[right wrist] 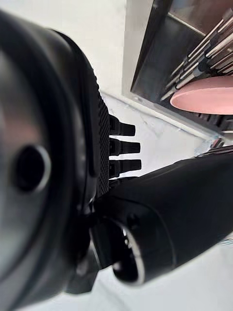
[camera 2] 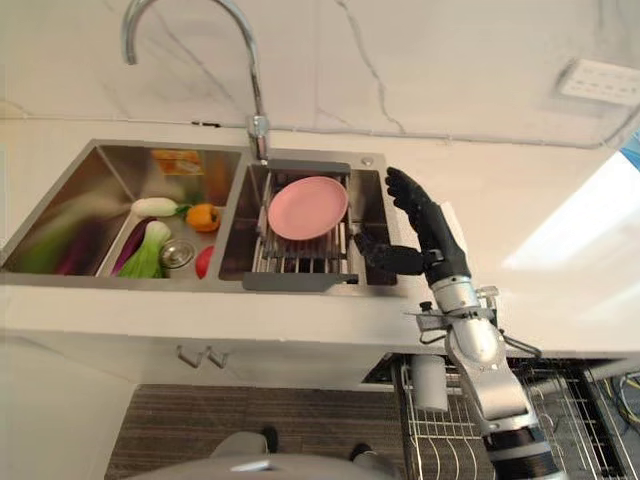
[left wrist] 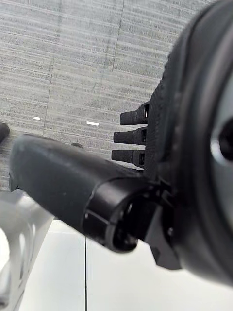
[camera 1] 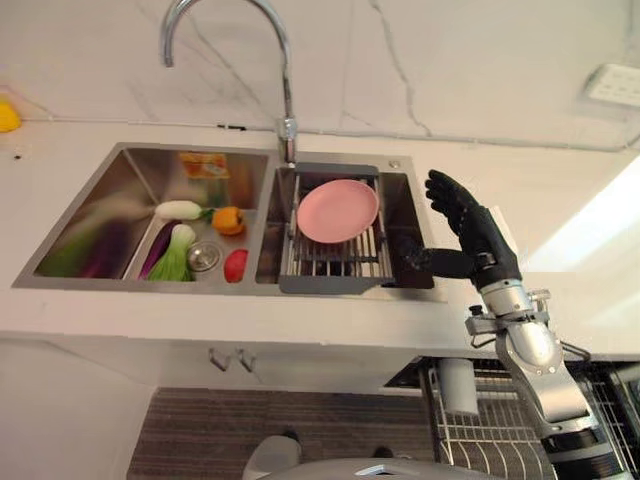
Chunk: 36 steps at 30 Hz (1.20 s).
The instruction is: Place the dishes in the dishwasher.
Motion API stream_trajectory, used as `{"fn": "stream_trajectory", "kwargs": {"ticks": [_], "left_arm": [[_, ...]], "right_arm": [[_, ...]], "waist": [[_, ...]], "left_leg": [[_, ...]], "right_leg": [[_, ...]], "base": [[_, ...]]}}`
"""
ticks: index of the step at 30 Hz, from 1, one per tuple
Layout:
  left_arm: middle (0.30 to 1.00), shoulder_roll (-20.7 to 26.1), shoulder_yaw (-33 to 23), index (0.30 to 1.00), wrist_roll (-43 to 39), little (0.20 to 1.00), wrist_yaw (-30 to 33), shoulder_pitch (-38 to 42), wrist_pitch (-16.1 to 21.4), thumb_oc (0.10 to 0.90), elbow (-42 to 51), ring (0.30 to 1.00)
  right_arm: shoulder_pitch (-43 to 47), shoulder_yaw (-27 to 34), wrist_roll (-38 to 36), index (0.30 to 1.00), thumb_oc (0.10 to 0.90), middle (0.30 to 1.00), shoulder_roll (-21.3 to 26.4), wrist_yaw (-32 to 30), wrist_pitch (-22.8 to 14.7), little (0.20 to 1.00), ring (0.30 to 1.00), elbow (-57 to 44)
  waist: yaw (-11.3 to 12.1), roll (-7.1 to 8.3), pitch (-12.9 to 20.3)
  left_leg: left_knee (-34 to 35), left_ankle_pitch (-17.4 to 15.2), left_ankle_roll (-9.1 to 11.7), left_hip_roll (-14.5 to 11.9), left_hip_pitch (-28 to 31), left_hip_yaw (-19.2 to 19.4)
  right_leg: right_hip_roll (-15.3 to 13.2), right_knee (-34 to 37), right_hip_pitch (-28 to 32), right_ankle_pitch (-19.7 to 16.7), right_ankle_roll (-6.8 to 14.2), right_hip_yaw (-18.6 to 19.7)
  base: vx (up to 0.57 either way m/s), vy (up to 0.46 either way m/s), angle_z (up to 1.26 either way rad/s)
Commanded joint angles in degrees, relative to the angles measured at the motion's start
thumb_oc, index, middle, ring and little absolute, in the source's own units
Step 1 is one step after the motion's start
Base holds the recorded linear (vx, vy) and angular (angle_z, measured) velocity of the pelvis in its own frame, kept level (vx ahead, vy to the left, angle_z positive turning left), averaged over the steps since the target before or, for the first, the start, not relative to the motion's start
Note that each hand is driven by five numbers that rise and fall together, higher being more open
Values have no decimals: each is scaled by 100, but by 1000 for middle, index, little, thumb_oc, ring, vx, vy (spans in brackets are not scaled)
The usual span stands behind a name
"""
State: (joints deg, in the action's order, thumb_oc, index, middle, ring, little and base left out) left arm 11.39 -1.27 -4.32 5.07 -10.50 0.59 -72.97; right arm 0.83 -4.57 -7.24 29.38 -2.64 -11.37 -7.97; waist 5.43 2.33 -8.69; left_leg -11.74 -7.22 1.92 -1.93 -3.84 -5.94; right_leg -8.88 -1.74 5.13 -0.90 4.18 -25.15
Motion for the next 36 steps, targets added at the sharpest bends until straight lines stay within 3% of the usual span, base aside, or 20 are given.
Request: {"fn": "stream_trajectory", "kwargs": {"ticks": [1,4,9,22,26,32,36], "left_arm": [[900,218,168,900,277,900,54,201,-13,800,-243,900],[900,204,230,900,378,900,21,230,7,800,-263,900],[900,272,312,900,629,900,-37,233,-1,800,-302,900],[900,156,326,900,604,900,-189,150,41,800,-402,900],[900,137,362,900,587,900,-202,169,56,800,-424,900],[900,148,447,900,544,900,-173,225,68,800,-431,900],[900,144,464,900,526,900,-153,245,76,800,-435,900]], "right_arm": [[806,301,434,900,800,900,400,-211,-421,900,900,-203],[1009,120,870,900,800,900,745,-211,-325,900,900,-31],[1169,-230,1387,900,800,900,952,-199,-246,900,900,270],[1756,-1083,1790,900,800,900,1384,34,-295,900,900,655],[2056,-1467,1811,900,800,900,1399,95,-315,900,900,794],[2736,-2581,2445,900,800,900,1228,149,-240,900,900,1659],[2978,-2970,2727,900,800,900,1070,98,-215,900,900,2010]], "waist": [[92,-38,123],[113,14,120],[155,-30,281],[162,-17,486],[163,-19,500],[258,-3,519],[299,2,520]], "left_leg": [[974,316,390,-455,549,1],[789,272,363,-401,388,172],[1137,335,297,-367,571,396],[1645,457,277,-321,887,696],[1665,472,300,-341,912,744],[1674,476,339,-376,971,760],[1674,476,351,-382,987,748]], "right_leg": [[-806,-483,-147,138,636,-348],[-865,-345,-108,4,691,-370],[-936,-184,-77,-150,749,-295],[-935,170,-178,-406,822,-97],[-901,288,-140,-440,821,-69],[-822,429,-6,-433,806,-69],[-802,463,41,-432,800,-81]], "base": [[-32,-9,74],[-31,61,65],[-25,88,-5],[-5,8,-14],[3,-26,-15],[8,-20,-7],[0,0,0]]}}
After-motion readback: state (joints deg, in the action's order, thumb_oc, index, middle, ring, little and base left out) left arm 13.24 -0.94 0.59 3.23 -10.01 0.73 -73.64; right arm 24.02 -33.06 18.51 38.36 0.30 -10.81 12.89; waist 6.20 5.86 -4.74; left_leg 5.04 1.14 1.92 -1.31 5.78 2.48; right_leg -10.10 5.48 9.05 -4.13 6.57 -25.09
